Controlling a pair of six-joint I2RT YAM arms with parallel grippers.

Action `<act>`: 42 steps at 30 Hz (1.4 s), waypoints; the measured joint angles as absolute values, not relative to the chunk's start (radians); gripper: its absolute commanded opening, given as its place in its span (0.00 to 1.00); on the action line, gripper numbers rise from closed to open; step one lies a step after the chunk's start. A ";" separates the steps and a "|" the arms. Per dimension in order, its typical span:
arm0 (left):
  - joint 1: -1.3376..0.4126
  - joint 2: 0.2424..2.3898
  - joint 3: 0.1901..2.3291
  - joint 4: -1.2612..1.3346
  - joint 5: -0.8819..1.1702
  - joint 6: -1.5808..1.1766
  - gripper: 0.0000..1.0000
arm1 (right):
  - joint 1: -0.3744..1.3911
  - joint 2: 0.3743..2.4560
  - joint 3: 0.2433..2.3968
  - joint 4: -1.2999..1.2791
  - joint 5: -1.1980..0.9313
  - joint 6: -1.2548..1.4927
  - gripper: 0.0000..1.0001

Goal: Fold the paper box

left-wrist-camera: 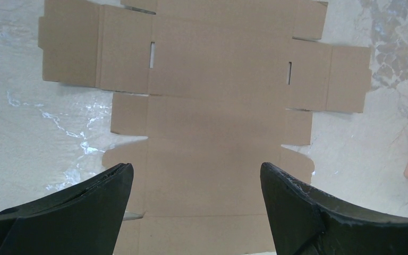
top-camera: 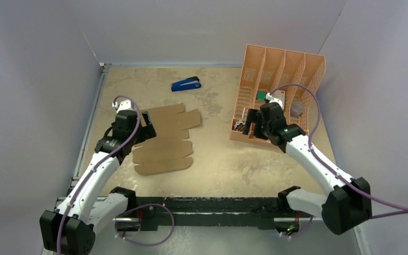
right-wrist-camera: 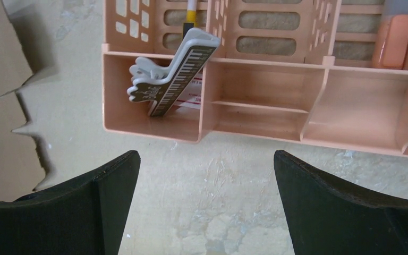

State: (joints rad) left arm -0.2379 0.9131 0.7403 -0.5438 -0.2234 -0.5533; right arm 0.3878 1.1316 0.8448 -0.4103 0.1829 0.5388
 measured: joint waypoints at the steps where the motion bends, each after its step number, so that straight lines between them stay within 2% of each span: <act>1: -0.239 0.920 0.738 -0.540 -0.220 -0.552 0.90 | 0.388 1.151 0.842 -0.396 0.192 0.540 0.99; 6: -0.272 0.930 0.731 -0.526 -0.213 -0.551 0.90 | 0.356 1.218 0.802 -0.285 0.205 0.533 0.99; 14: -0.282 0.932 0.731 -0.513 -0.216 -0.538 0.90 | 0.186 1.317 0.794 -0.107 0.112 0.469 0.99; 26: -0.282 1.033 0.731 -0.510 -0.240 -0.575 0.90 | 0.039 1.526 0.964 -0.024 0.062 0.299 0.99; 33: -0.282 1.080 0.731 -0.510 -0.240 -0.604 0.90 | -0.021 1.534 1.001 -0.026 0.110 0.248 0.99; 42: -0.282 1.172 0.763 -0.508 -0.239 -0.609 0.90 | -0.115 1.523 1.019 -0.099 0.272 0.254 0.99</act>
